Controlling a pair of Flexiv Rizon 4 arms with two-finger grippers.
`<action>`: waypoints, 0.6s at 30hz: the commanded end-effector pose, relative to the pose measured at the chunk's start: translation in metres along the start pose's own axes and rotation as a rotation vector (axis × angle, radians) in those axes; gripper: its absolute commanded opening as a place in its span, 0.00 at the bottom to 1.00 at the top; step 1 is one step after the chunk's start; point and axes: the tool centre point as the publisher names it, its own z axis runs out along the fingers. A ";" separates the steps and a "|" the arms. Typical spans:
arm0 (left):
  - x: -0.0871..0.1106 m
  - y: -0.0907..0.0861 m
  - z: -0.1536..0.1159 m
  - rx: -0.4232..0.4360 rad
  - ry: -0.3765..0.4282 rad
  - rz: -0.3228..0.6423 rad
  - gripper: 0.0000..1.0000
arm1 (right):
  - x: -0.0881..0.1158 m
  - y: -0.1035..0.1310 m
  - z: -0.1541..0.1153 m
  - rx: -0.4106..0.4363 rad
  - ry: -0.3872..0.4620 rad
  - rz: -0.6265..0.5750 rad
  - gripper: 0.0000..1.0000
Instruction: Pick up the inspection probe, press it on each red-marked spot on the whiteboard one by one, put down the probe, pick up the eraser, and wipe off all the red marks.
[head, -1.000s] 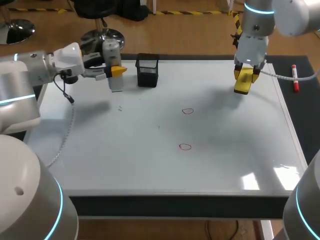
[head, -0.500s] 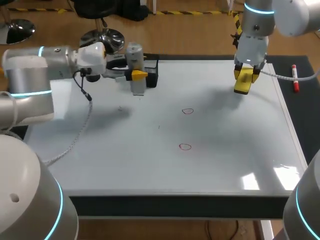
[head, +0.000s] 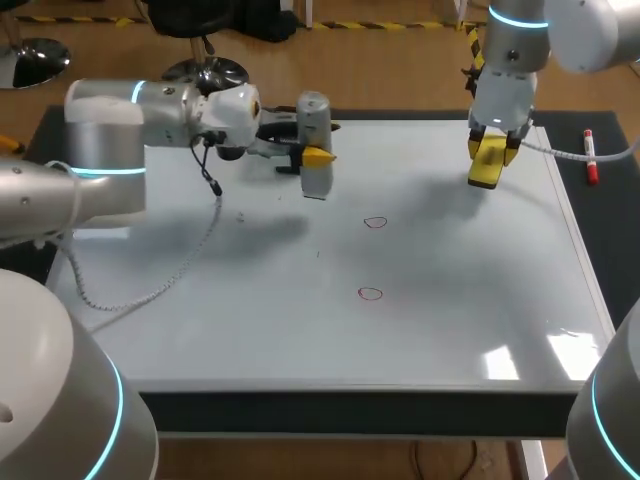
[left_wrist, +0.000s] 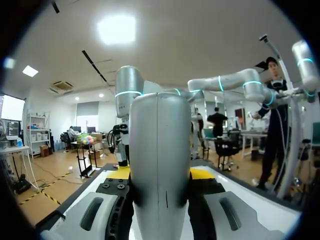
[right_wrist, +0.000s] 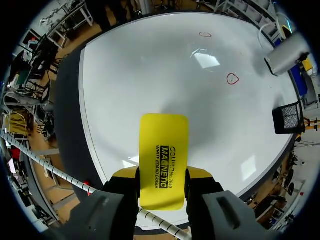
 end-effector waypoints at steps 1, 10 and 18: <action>-0.007 0.008 0.018 0.007 0.114 -0.010 0.00 | 0.000 -0.001 -0.001 0.001 0.003 -0.002 0.00; 0.004 0.021 0.044 0.022 0.203 -0.043 0.00 | 0.000 -0.001 -0.001 0.001 0.003 -0.002 0.00; 0.012 0.028 0.066 0.023 0.261 -0.059 0.00 | 0.000 -0.001 -0.001 0.001 0.003 -0.002 0.00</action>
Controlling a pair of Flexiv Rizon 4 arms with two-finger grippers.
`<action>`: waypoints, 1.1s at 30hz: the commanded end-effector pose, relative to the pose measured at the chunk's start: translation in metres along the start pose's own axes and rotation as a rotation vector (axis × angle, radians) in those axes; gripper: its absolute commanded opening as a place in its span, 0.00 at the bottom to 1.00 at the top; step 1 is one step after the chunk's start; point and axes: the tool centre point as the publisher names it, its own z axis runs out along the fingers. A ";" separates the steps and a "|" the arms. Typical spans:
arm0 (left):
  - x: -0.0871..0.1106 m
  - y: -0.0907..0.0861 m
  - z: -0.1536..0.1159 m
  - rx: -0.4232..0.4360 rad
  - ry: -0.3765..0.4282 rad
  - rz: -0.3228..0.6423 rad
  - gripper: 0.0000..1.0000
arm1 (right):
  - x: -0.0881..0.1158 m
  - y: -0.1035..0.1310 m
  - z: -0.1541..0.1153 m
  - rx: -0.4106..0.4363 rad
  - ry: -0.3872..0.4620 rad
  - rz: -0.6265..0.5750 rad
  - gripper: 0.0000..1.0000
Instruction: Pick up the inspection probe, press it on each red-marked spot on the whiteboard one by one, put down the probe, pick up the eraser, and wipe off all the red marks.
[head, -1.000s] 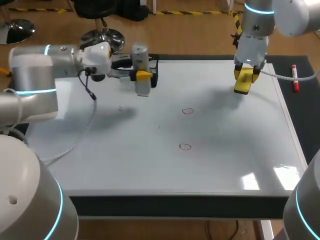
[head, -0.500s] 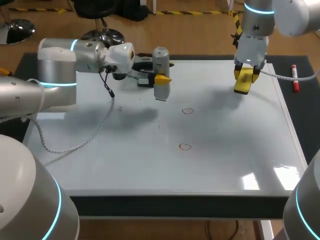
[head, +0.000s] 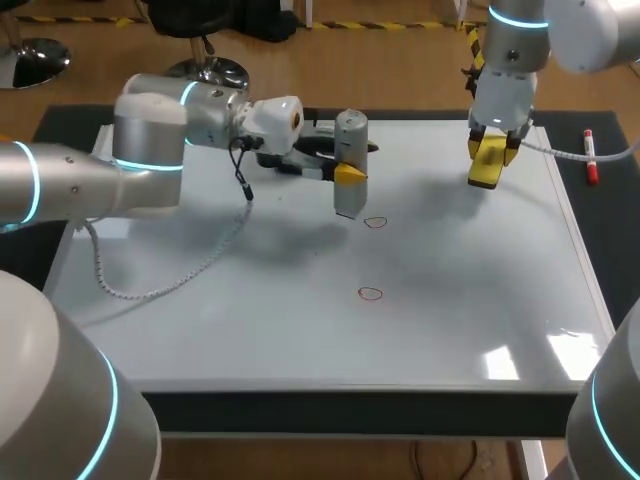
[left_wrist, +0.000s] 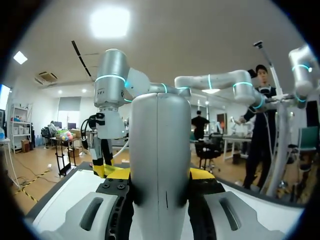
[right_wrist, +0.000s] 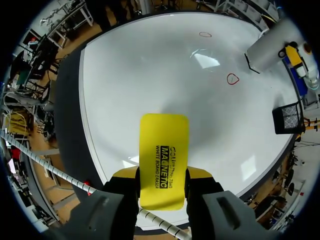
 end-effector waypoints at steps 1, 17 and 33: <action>-0.007 0.005 0.012 0.007 0.085 -0.002 0.00 | 0.000 -0.001 -0.001 0.001 0.003 -0.002 0.00; -0.012 0.021 0.037 0.016 0.156 0.006 0.00 | 0.000 -0.001 -0.001 0.001 0.003 -0.002 0.00; -0.022 0.038 0.043 0.019 0.183 -0.026 0.00 | 0.000 -0.001 -0.001 0.001 0.003 -0.002 0.00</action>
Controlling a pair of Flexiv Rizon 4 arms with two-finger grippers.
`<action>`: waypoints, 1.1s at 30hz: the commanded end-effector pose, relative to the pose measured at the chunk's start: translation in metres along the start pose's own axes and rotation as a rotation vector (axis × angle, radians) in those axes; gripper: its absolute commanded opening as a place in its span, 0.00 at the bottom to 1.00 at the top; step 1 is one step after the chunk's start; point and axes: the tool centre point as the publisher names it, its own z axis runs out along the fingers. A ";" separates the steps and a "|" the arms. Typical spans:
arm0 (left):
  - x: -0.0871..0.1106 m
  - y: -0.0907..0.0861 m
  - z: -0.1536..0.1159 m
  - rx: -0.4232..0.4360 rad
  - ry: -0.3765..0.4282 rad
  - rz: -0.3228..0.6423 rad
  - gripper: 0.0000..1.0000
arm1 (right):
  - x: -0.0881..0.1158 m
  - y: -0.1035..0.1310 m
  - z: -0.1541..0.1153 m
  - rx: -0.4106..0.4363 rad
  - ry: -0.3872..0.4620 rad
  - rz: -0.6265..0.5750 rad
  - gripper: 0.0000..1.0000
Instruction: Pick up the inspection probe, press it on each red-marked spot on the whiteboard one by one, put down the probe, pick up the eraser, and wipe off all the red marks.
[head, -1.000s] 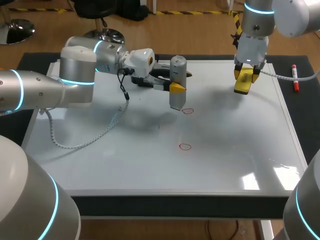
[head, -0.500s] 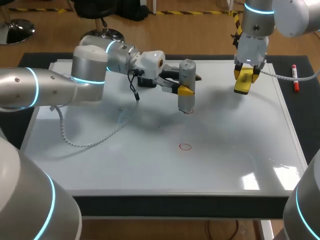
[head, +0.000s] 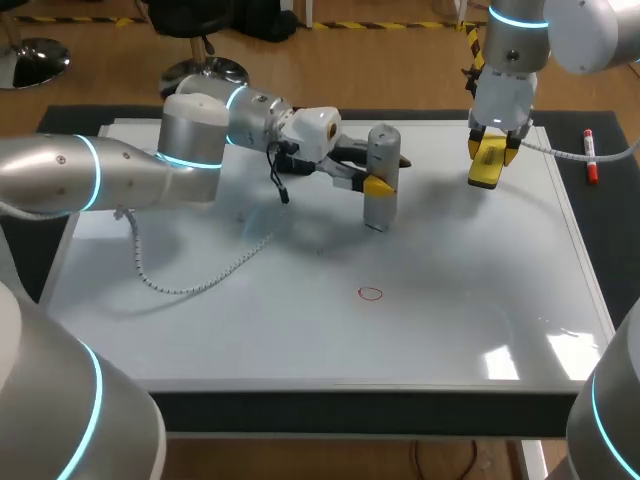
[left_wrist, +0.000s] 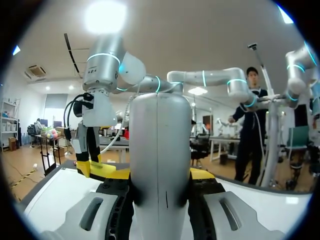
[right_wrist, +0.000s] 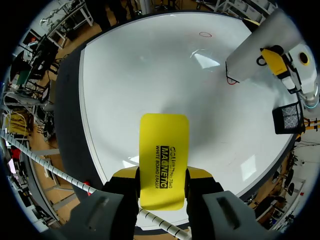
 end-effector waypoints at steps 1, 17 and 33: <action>-0.008 0.005 -0.001 0.008 0.045 -0.005 0.00 | 0.000 -0.001 -0.001 0.001 0.003 -0.002 0.00; -0.011 0.008 -0.002 0.008 0.039 -0.007 0.00 | 0.000 -0.001 -0.001 0.001 0.003 -0.002 0.00; -0.008 0.010 -0.005 0.007 0.032 -0.011 0.00 | 0.000 -0.001 -0.001 0.001 0.003 -0.002 0.00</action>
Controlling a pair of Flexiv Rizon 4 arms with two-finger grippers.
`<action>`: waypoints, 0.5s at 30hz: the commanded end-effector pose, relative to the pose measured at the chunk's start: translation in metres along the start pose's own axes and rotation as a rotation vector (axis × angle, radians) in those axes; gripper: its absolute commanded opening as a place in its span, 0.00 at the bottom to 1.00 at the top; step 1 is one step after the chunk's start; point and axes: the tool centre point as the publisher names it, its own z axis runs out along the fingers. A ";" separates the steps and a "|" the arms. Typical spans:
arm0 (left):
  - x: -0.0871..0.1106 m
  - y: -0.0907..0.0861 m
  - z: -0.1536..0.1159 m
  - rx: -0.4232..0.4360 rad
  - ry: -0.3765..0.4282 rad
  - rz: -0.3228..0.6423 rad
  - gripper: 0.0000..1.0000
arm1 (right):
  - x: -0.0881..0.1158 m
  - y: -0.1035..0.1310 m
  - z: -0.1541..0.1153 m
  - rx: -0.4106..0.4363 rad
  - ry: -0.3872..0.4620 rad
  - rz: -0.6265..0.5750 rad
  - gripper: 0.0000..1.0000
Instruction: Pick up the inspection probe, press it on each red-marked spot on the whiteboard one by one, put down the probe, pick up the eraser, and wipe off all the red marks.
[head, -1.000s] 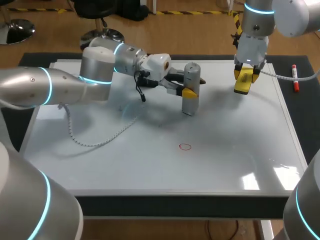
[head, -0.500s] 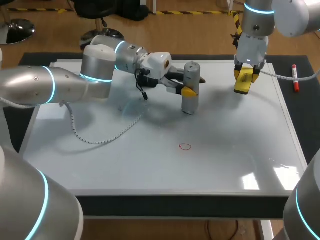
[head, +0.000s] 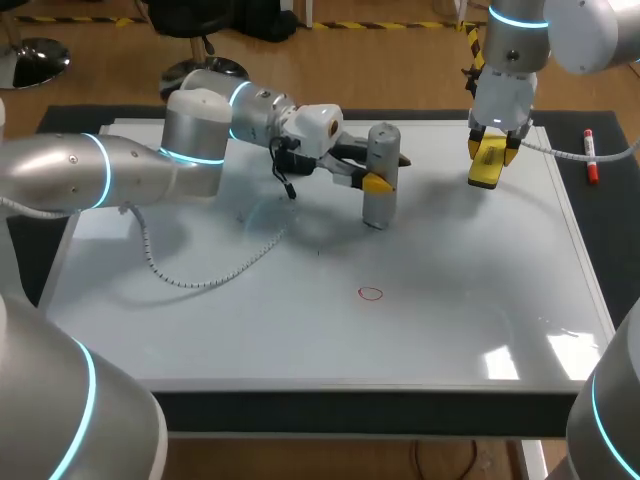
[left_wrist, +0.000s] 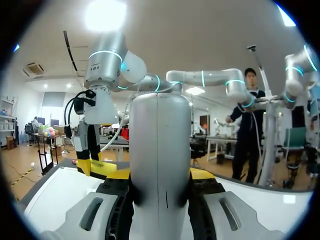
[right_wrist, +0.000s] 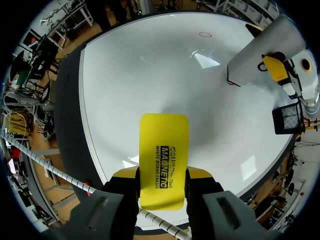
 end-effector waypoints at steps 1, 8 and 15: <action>-0.002 0.007 0.000 0.011 0.005 0.000 0.00 | 0.000 -0.001 -0.001 0.001 0.003 -0.002 0.00; 0.000 0.010 0.000 0.010 0.009 0.005 0.00 | 0.000 -0.001 -0.001 0.001 0.003 -0.002 0.00; -0.001 0.015 0.000 0.015 0.013 0.003 0.00 | 0.000 -0.001 -0.001 0.001 0.003 -0.002 0.00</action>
